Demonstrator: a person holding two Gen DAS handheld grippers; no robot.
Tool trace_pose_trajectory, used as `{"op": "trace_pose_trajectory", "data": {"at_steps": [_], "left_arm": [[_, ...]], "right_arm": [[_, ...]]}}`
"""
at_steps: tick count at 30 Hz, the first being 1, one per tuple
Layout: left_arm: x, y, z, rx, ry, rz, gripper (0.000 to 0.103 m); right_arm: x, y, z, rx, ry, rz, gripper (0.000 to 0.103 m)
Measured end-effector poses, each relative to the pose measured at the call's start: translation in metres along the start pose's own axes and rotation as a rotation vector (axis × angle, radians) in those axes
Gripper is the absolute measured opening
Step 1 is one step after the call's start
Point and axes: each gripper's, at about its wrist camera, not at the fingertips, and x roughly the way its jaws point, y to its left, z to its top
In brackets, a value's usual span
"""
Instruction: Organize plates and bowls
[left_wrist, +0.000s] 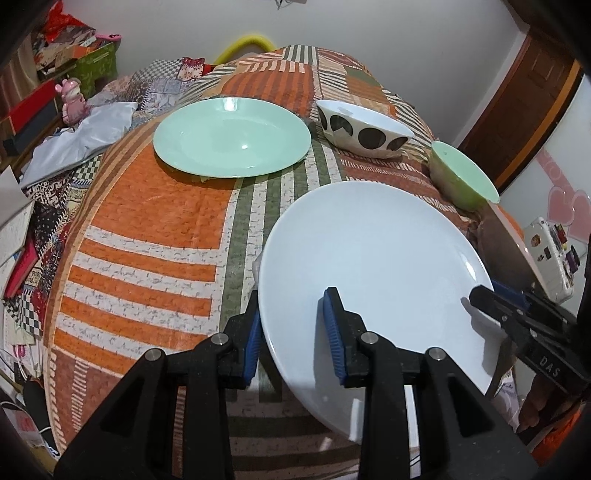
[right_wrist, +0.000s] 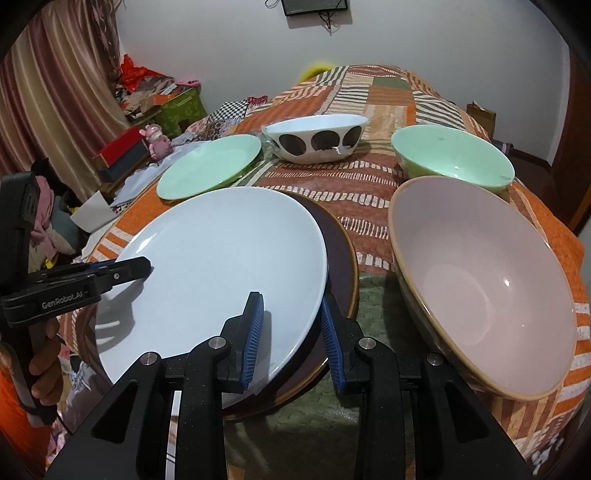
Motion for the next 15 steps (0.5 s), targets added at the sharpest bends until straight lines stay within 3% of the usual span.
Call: {"op": "trace_pose_trajectory", "data": {"at_steps": [15], "left_arm": [[0.011,-0.011,0.006,0.048,0.0,0.025,0.033]], "right_arm": [[-0.009,-0.002,-0.003,-0.002,-0.024,-0.028,0.028]]}}
